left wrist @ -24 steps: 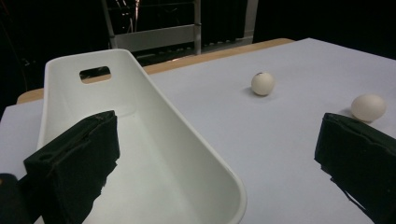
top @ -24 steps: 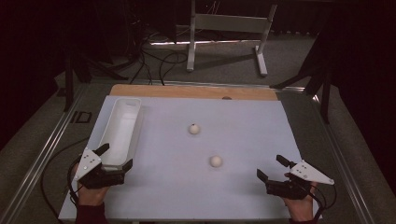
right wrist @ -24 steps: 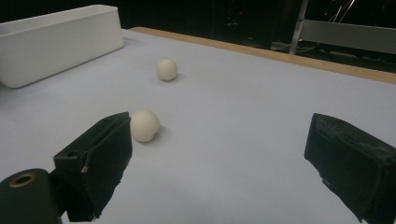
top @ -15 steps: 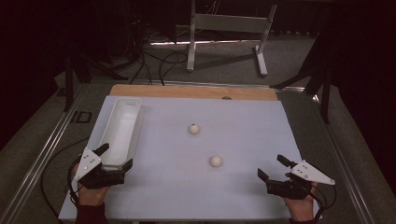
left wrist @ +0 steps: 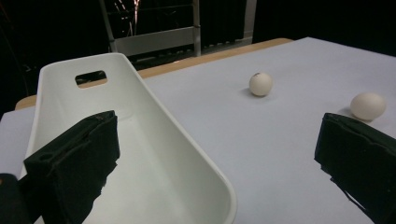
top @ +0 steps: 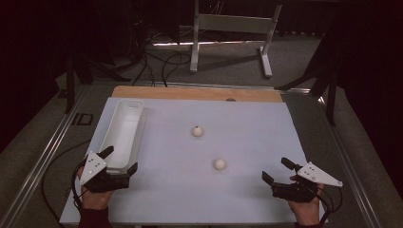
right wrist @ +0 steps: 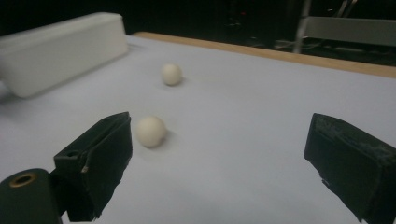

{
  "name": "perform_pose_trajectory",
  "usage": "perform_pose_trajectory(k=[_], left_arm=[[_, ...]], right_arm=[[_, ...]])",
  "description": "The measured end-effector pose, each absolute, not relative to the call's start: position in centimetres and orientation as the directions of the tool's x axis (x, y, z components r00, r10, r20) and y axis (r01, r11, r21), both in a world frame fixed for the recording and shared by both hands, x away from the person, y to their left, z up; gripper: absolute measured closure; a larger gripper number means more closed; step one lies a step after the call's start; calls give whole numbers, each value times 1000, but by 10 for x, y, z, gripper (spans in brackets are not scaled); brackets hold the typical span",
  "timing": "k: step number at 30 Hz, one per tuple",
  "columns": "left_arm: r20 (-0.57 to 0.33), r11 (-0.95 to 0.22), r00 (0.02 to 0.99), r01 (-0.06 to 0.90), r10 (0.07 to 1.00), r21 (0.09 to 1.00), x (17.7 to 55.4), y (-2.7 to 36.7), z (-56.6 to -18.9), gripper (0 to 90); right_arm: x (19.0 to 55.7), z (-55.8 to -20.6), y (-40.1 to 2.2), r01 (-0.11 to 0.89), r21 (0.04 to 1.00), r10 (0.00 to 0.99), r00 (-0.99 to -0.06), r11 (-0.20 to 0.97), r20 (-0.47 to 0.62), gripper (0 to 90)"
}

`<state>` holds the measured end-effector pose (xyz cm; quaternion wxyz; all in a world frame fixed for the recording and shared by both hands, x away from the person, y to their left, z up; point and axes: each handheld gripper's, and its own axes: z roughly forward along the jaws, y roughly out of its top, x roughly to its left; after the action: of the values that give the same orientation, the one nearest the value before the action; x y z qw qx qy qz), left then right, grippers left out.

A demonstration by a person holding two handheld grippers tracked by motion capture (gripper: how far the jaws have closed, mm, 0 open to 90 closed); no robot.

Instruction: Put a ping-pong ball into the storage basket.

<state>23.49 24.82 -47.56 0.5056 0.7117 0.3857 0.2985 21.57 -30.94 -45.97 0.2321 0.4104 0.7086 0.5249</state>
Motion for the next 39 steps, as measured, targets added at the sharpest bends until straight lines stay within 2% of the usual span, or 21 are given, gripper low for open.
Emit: perform_pose_trajectory(k=[15,39], left_arm=[[38,-179,501,238,865,955,233,248,-475,8],[51,-184,486,231,872,955,232,248,-475,8]], right_arm=[[228,-432,-301,350,923,806,-586,161,81,74],[247,-411,-284,390,893,801,-596,227,57,73]])
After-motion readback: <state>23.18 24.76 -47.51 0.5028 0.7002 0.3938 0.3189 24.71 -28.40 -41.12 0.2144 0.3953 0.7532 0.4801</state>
